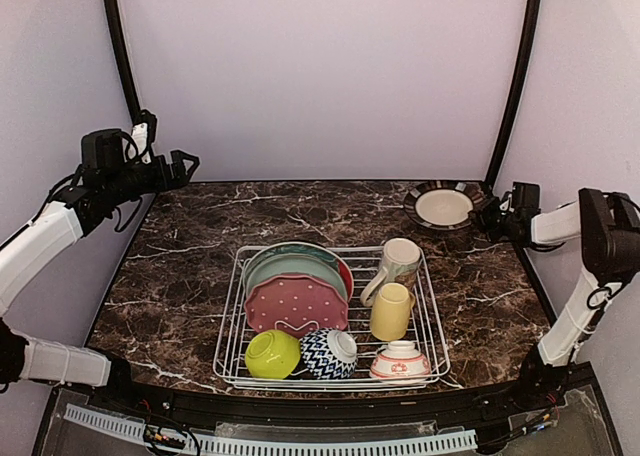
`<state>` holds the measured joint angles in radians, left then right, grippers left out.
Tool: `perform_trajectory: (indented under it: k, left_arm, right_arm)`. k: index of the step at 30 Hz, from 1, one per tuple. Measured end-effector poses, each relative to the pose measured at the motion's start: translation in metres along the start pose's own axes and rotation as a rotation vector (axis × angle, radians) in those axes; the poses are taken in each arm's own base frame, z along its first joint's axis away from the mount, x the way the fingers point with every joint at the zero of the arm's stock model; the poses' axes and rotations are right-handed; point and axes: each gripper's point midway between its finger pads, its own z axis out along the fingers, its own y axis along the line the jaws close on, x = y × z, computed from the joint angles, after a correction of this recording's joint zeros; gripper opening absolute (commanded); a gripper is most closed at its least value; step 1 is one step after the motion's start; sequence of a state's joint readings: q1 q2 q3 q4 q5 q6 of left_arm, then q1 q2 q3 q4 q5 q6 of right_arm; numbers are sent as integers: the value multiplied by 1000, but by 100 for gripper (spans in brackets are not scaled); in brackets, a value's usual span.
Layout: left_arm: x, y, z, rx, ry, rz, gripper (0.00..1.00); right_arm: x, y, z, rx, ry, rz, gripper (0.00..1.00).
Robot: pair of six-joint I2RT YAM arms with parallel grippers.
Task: Unload the mixed dishes from the dish rack
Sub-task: Place the plate in the corner of the board.
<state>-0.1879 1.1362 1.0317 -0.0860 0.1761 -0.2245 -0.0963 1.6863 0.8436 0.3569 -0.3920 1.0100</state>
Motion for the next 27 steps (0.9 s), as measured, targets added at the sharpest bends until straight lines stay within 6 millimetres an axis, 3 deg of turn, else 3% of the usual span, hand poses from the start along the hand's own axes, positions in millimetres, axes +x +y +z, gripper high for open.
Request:
perform_trajectory:
  k: [9, 19, 20, 23, 25, 27]
  left_arm:
    - [5, 0, 5, 5, 18, -8, 99]
    - [5, 0, 5, 7, 19, -9, 99]
    - [5, 0, 5, 7, 18, -10, 99]
    - [5, -1, 5, 13, 20, -14, 99]
    - [5, -1, 5, 15, 20, -17, 99]
    - [5, -2, 5, 18, 21, -19, 99]
  right_arm:
    - [0, -50, 39, 62, 5, 77, 0]
    - [-17, -56, 69, -14, -15, 79, 0]
    - [-18, -56, 70, -22, -14, 77, 8]
    - [-17, -56, 72, -27, -6, 73, 47]
    - [-18, -56, 72, -26, -1, 58, 64]
    - [-17, -57, 71, -10, 9, 28, 74]
